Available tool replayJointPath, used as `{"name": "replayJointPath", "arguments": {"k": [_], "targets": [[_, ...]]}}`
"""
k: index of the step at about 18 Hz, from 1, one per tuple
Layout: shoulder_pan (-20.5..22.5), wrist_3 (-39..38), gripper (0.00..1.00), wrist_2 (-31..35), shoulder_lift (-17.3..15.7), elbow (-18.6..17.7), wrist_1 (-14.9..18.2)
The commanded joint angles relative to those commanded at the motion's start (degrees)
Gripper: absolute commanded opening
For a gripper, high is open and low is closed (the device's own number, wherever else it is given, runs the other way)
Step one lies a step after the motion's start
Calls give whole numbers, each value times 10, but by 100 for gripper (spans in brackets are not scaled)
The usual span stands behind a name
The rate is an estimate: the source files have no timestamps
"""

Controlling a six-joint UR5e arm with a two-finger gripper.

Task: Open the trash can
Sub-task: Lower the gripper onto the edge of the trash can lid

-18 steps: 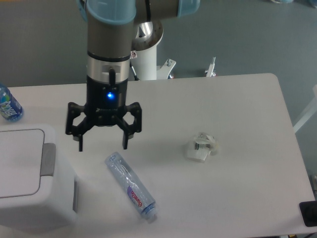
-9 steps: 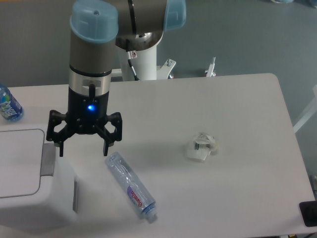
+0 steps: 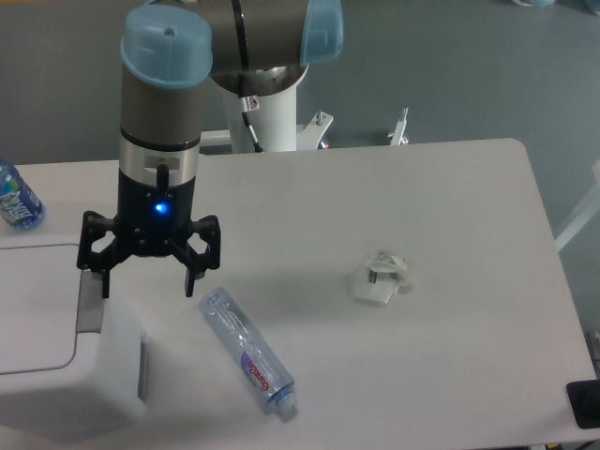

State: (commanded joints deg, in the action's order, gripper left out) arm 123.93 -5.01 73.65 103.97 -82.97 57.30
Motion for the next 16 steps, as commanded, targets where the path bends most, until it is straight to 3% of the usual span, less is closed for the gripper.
{"name": "replayJointPath", "arguments": {"k": [16], "targets": [[-4,-2,100,1,8,0,-1]]}}
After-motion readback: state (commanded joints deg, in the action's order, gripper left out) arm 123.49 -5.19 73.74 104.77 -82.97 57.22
